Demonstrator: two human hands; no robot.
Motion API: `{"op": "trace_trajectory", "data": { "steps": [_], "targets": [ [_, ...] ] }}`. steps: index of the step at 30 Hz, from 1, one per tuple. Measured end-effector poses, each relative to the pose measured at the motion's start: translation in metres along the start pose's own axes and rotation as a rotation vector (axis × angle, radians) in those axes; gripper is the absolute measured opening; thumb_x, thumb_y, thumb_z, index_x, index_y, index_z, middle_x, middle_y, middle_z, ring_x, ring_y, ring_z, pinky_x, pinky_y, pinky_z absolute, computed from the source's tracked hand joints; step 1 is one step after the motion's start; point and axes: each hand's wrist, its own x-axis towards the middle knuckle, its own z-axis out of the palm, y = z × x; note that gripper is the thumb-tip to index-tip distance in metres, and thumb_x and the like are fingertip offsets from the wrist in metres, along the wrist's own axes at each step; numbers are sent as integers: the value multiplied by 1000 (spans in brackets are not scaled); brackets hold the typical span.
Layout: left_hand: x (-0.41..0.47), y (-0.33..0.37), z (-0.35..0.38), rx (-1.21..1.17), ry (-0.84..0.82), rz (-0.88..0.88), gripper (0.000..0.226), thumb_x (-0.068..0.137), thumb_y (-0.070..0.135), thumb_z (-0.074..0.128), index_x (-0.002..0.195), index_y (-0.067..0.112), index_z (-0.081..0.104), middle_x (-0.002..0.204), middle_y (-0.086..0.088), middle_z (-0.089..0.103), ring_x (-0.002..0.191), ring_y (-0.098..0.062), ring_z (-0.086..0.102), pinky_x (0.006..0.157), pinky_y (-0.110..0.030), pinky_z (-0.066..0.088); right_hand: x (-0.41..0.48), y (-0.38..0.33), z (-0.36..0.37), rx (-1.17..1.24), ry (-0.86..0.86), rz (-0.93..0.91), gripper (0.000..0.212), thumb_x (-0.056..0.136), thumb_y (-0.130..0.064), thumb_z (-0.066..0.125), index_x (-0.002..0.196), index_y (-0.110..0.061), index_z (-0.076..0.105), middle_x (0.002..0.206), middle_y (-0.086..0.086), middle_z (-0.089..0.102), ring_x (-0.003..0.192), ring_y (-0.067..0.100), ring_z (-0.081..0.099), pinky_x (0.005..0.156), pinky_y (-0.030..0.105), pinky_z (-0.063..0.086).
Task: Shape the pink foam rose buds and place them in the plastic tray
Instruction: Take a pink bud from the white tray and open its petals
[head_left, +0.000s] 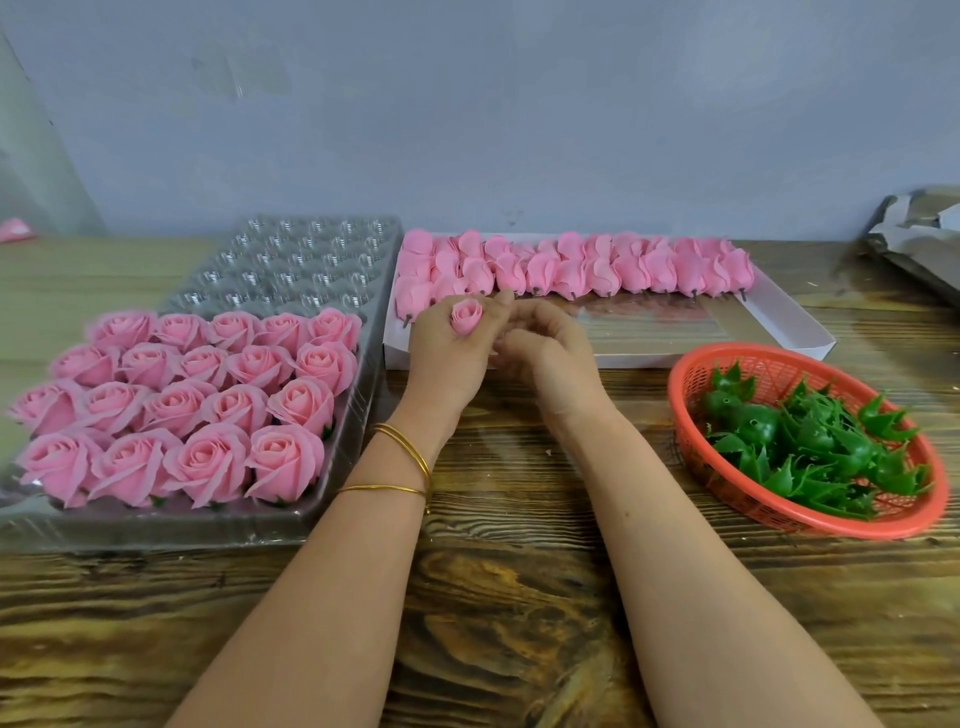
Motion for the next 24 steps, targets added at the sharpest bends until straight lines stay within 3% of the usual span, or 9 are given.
{"op": "trace_trajectory", "data": {
  "steps": [4,6,8,9,11,13,17,21,24],
  "targets": [
    [0,-4,0,257,8,126,32,91,25,64,72,-2,62,70,-21,63,67,-31,60,63,-50,52,-1,-4,0,114,42,-21,11,74,-16,64,84,-14,61,75,0,62,69,8,63,60,23,52],
    [-2,-3,1,246,-25,139,16,90,16,64,75,17,70,66,4,69,67,-7,63,59,-30,51,-3,-4,3,57,26,-45,16,78,-24,67,89,-13,62,78,-2,64,75,8,63,63,22,51],
    [-5,-1,3,255,-55,155,25,90,17,65,80,40,67,64,29,65,69,14,61,60,-4,42,-4,-2,5,-35,29,-61,23,77,-26,69,92,-9,63,80,2,65,81,12,62,71,28,53],
    [-6,-1,3,273,-59,151,28,91,19,65,78,43,64,62,35,62,68,18,59,58,-2,40,-4,-1,6,-65,35,-65,24,80,-23,70,96,-6,64,84,7,67,84,16,63,76,33,55],
    [-5,-2,3,302,-50,136,25,90,25,66,70,39,62,59,34,61,62,16,58,53,-3,39,-4,0,5,-85,45,-54,23,85,-19,71,104,-7,64,97,16,69,96,25,65,81,35,57],
    [-4,-5,3,321,-29,127,26,90,30,66,65,33,61,57,29,61,59,12,57,51,-5,39,-4,0,3,-93,41,-47,24,87,-19,71,109,-12,64,104,15,69,100,20,65,77,25,56],
    [-4,-5,3,326,-21,143,28,92,29,63,65,27,62,56,16,62,58,8,57,52,-7,40,-5,-2,3,-90,9,-56,27,87,-14,71,114,-14,64,103,4,68,82,-6,62,70,14,50],
    [-5,-5,2,330,-42,142,30,94,31,60,75,9,69,68,-5,68,65,-10,63,56,-24,49,-6,-2,1,-71,-9,-48,29,88,-10,69,116,-14,63,99,-1,68,78,-10,62,70,12,50],
    [-6,-5,2,332,-45,165,27,94,29,59,77,10,70,68,1,68,63,0,59,55,-13,44,-6,-3,1,-76,-22,-51,28,87,-9,69,114,-17,64,104,4,68,82,-7,63,75,14,51]
  ]
}}
